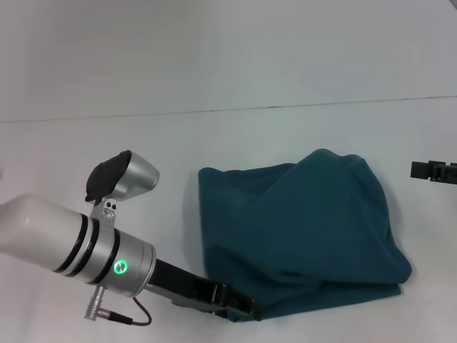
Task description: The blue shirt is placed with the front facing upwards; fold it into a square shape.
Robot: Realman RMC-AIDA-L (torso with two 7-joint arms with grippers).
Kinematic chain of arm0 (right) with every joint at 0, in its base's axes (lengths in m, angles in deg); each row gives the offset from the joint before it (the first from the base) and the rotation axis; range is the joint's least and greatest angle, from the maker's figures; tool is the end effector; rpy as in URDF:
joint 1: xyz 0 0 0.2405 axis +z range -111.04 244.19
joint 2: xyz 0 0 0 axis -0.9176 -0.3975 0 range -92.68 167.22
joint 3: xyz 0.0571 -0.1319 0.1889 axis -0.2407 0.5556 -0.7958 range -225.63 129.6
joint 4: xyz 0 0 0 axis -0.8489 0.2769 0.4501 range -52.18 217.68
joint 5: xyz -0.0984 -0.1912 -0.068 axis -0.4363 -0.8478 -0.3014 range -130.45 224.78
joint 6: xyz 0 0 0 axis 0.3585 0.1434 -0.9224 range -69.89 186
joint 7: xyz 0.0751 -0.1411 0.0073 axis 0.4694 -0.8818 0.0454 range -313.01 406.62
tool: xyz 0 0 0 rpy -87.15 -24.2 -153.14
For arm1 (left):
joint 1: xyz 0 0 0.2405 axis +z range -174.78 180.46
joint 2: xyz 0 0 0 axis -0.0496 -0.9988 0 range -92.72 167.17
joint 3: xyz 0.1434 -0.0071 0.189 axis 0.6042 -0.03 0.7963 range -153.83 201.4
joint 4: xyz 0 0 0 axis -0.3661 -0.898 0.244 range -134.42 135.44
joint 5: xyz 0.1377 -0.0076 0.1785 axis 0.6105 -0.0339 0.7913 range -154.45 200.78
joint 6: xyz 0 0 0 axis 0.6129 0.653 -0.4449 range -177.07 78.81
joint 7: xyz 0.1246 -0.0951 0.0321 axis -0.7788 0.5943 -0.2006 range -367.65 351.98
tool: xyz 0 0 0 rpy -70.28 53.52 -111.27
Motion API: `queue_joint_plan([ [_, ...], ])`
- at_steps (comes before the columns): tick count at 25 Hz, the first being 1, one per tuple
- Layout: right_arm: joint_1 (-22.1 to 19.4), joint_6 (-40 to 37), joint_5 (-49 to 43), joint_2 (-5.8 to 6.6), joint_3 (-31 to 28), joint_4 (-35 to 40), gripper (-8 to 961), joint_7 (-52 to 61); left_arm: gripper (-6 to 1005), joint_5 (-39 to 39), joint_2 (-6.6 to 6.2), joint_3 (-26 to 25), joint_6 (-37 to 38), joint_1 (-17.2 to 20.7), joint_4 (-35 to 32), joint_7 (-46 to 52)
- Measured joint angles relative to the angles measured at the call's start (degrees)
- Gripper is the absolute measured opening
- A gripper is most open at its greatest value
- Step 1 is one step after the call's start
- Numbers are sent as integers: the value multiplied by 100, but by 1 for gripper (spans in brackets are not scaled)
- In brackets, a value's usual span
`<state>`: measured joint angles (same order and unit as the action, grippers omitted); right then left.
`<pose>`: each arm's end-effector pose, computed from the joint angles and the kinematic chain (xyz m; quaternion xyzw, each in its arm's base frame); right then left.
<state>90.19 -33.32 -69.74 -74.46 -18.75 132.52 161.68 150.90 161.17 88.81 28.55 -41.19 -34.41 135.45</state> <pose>0.3097 0.3365 0.1137 -0.8157 0.4732 0.2535 0.2155 -0.1876 0.3425 -0.1099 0.8334 0.5521 0.0017 0.0247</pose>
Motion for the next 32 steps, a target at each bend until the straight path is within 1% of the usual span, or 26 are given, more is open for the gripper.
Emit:
queue_joint_plan([
  [5,-4,-15,2,-7,-12,3,779,-1,752,7,-2,173,-88,-34,0,47],
  [10,-6,-18,2,-15,-19,7,778,-5,486,73,-2,188,-101,-60,14,84],
  [16,-6,-26,2,-15,-19,7,778,-20,284,140,-2,195,-125,-88,13,122],
  [21,-16,-30,1,-15,-26,7,777,-38,76,140,-2,194,-154,-88,4,128],
  [28,-24,56,-157,0,-27,-71,776,-40,24,139,-18,151,-151,-44,-26,77],
  [32,-23,105,-235,-28,-27,-96,776,-6,16,137,-47,112,-77,73,-197,60],
])
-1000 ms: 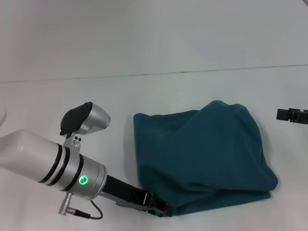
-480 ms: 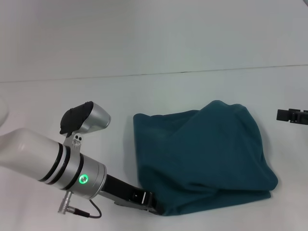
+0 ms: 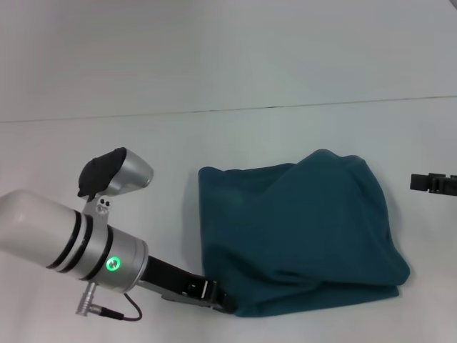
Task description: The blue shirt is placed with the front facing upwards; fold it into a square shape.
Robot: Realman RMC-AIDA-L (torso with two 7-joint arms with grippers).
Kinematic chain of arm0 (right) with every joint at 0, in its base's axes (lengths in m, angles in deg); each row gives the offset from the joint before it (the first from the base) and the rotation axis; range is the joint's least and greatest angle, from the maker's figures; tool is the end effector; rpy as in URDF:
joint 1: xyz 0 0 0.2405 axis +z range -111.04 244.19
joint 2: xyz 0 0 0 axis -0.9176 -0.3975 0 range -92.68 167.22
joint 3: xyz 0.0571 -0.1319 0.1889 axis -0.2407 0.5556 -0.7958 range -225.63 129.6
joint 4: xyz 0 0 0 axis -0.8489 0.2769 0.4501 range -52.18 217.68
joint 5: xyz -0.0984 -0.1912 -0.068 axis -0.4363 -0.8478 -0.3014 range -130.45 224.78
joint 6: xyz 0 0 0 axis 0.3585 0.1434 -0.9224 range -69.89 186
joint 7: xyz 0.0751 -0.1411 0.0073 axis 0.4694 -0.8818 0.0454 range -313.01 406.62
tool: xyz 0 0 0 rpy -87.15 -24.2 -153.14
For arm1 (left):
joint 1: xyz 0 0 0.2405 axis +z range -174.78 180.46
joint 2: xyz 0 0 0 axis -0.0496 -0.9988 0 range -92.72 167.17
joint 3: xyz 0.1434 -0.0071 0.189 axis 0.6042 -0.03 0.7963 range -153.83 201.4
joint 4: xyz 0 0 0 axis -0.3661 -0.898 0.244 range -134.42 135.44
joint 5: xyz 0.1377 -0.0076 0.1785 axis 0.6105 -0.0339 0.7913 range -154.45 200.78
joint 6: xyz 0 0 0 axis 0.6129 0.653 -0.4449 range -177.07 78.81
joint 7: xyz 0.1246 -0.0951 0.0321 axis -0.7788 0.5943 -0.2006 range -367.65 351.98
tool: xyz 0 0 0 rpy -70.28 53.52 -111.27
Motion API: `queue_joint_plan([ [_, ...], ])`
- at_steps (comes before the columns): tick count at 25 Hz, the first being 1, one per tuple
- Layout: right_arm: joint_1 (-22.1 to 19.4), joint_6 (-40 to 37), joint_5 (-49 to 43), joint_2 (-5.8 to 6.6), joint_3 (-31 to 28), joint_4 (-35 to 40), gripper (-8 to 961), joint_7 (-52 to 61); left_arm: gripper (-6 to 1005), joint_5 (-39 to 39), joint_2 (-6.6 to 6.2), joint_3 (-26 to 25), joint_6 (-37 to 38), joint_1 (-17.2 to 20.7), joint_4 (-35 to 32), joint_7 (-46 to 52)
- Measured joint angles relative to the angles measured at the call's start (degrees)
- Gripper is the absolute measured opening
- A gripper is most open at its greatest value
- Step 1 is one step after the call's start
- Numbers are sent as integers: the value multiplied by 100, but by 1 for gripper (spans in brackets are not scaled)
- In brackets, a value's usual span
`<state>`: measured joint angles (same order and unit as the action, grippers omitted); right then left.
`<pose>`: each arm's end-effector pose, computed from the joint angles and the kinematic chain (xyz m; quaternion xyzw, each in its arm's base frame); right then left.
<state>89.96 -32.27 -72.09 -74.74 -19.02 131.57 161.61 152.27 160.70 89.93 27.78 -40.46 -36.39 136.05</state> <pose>0.3189 0.3330 0.1067 -0.8111 0.4885 0.2378 0.2168 -0.1925 0.3474 -0.1042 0.8389 0.5442 -0.0091 0.0032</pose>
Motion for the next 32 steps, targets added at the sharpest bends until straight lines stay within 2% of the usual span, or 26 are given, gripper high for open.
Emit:
queue_joint_plan([
  [3,15,120,-27,-22,5,-99,776,31,17,0,-7,-25,101,98,-151,-40],
  [8,102,349,-31,-95,41,-285,775,20,17,3,-46,-360,338,179,-216,-246],
  [11,181,486,-44,-144,71,-373,736,-2,16,5,-84,-547,459,237,-232,-407],
  [14,255,668,-46,-159,113,-505,698,-8,16,7,-125,-702,539,306,-258,-550],
  [32,881,1625,-48,-212,700,-1370,643,-7,16,427,-260,-1628,808,488,-291,-1038],
])
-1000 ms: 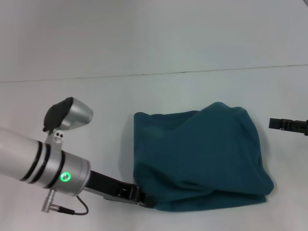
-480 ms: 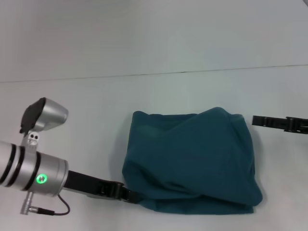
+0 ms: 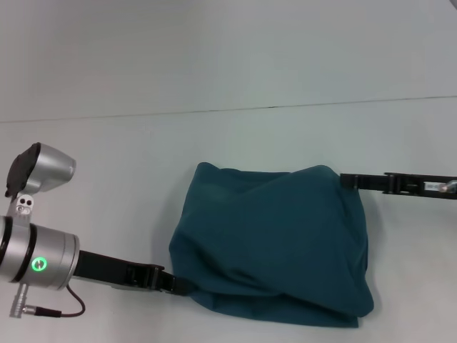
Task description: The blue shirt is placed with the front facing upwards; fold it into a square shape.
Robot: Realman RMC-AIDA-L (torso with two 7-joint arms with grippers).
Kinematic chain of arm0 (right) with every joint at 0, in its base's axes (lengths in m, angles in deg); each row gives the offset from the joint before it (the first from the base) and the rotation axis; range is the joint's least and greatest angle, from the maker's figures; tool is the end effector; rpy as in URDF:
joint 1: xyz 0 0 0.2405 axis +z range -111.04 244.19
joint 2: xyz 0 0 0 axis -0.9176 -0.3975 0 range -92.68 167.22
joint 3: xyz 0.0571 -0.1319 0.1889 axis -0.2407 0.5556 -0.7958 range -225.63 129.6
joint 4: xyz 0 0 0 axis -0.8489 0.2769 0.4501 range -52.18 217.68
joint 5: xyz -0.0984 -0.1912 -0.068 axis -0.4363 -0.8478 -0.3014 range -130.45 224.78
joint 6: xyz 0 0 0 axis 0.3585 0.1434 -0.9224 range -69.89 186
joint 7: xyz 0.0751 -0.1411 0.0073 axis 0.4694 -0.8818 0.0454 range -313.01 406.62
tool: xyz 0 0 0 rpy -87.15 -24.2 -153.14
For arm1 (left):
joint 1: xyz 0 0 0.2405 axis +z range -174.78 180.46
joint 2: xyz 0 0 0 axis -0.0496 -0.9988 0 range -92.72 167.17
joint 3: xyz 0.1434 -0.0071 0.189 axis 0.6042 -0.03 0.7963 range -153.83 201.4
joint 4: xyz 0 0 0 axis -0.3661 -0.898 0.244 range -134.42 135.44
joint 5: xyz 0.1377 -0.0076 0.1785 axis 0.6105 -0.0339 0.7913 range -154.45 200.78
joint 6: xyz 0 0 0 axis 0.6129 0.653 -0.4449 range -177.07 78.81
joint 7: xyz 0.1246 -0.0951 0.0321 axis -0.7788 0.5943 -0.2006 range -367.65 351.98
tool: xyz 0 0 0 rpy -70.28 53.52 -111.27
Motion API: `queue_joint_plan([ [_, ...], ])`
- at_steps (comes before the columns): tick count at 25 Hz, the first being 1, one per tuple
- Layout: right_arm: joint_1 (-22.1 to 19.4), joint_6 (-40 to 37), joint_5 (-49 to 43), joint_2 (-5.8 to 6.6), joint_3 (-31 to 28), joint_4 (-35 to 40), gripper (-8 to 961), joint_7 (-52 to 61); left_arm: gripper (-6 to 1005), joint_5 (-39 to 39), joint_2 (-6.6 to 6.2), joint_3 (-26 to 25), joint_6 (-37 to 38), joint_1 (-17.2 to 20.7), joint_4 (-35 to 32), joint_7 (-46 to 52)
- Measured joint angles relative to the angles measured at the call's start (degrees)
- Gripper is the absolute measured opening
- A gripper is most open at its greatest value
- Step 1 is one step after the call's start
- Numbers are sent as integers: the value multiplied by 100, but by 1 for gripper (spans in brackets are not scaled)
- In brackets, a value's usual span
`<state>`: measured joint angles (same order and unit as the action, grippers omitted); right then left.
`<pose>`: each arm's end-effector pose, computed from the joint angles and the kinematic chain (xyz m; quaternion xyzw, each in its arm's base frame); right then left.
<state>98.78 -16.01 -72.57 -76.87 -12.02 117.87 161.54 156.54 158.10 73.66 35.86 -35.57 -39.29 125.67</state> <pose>0.2995 0.3807 0.0321 -0.8036 0.5157 0.2162 0.2041 -0.2335 0.3481 -0.0495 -0.8369 -0.5447 -0.0520 0.0142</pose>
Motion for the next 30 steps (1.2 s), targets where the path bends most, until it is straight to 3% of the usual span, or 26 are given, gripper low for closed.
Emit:
queue_joint_plan([
  [9,124,43,-33,-9,107,-182,615,125,17,20,-3,-16,24,11,-3,-16],
  [24,-142,-414,-25,112,-169,-113,595,204,17,21,-2,-22,26,-8,-1,-19],
  [30,-80,-434,-118,86,-127,-173,590,278,17,21,-2,-12,37,-29,-1,-19],
])
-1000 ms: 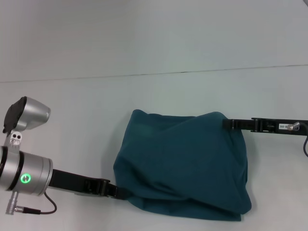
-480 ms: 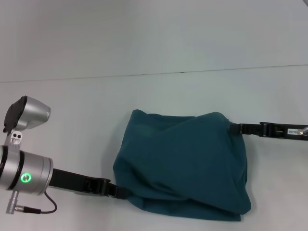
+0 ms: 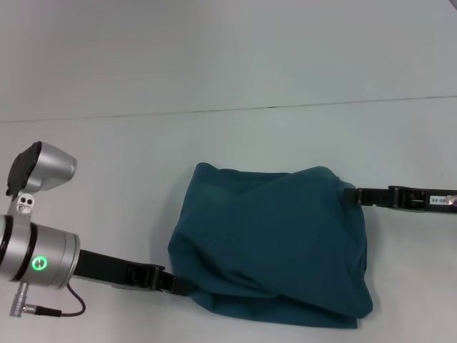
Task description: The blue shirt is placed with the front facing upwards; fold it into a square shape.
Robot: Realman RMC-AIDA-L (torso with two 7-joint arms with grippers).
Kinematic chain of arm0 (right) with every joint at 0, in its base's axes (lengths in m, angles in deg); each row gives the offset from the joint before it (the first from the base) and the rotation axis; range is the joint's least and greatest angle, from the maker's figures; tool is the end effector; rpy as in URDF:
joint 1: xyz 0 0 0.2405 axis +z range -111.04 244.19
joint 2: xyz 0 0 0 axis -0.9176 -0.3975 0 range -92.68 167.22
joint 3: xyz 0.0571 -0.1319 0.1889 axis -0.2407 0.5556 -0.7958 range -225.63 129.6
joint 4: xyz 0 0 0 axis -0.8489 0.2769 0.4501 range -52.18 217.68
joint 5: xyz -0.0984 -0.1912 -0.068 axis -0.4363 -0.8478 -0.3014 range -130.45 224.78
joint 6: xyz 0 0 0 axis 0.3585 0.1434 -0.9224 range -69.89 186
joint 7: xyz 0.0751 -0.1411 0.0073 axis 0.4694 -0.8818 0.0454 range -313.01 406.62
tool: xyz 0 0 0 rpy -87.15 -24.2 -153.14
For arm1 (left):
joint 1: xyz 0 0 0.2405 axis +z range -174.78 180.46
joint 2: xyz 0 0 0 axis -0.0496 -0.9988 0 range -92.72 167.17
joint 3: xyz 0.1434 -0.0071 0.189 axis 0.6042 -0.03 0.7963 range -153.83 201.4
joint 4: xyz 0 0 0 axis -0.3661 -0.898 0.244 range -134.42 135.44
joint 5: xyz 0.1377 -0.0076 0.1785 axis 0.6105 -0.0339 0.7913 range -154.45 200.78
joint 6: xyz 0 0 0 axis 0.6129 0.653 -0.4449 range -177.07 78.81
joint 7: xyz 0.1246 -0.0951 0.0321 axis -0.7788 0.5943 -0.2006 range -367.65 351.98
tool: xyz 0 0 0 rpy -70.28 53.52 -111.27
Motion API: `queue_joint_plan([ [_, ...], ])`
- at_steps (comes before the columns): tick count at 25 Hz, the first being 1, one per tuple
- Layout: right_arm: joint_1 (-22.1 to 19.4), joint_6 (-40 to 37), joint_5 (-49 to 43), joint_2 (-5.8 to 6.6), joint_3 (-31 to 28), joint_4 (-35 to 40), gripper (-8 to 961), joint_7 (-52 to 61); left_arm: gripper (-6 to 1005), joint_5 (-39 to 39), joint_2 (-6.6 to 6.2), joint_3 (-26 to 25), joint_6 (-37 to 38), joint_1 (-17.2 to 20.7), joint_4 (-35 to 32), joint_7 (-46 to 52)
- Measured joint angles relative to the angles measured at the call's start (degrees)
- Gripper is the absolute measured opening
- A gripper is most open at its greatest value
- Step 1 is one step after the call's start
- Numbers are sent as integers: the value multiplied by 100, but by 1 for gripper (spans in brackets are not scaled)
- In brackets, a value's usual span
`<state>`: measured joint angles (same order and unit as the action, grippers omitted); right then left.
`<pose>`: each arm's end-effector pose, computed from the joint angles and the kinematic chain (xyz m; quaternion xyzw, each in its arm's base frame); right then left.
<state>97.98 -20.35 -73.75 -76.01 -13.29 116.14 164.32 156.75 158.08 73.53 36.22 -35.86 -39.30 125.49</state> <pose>0.3046 0.3652 0.0301 -0.7905 0.5476 0.2196 0.1648 -0.2320 0.3484 -0.0492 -0.8391 -0.5415 -0.0506 0.0120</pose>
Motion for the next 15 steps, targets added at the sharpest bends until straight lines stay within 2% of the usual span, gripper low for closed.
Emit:
queue_joint_plan([
  [7,58,42,-28,-42,14,-5,584,25,16,0,0,0,0,-13,0,0],
  [11,91,203,-28,-115,106,-8,580,6,16,0,0,1,-1,-15,0,0],
  [15,113,505,-28,-200,369,-8,501,-21,17,0,0,-1,0,-9,0,-25],
])
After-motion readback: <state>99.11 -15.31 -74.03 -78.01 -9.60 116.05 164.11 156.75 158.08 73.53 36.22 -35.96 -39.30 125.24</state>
